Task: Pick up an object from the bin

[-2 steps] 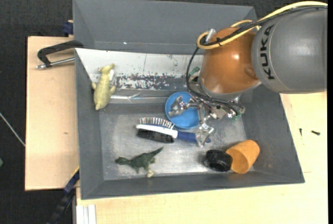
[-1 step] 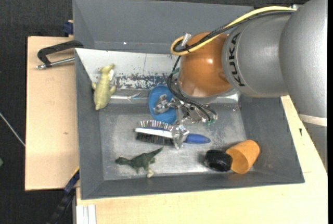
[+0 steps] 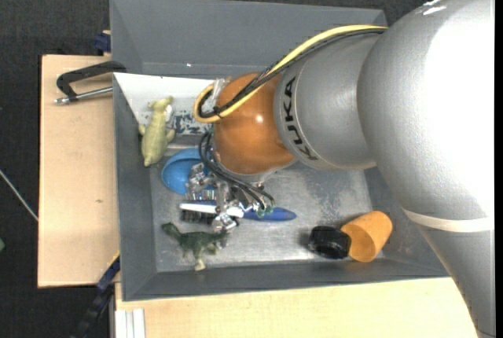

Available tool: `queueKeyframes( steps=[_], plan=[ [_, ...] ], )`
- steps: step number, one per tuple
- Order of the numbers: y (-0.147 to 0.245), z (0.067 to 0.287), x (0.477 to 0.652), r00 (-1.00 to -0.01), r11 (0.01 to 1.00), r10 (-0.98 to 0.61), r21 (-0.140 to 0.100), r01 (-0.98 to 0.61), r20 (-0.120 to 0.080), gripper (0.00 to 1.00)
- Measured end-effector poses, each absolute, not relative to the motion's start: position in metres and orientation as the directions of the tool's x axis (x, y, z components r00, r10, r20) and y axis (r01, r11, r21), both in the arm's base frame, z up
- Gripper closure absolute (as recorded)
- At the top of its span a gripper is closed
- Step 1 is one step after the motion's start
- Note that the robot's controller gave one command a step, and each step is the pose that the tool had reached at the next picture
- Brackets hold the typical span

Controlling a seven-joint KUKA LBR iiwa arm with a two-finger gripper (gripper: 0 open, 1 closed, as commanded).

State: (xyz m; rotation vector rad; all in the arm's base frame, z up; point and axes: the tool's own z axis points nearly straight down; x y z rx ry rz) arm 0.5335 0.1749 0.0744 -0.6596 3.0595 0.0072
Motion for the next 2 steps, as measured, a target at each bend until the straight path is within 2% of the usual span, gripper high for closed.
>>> queueKeyframes(
  steps=[1,2],
  plan=[
    [0.173,0.076,0.537,-0.913,0.913,-0.408,0.000,-0.408,-0.023,1.00],
    [0.175,0.145,0.539,-0.912,0.913,-0.409,0.000,-0.409,-0.013,1.00]
  ],
)
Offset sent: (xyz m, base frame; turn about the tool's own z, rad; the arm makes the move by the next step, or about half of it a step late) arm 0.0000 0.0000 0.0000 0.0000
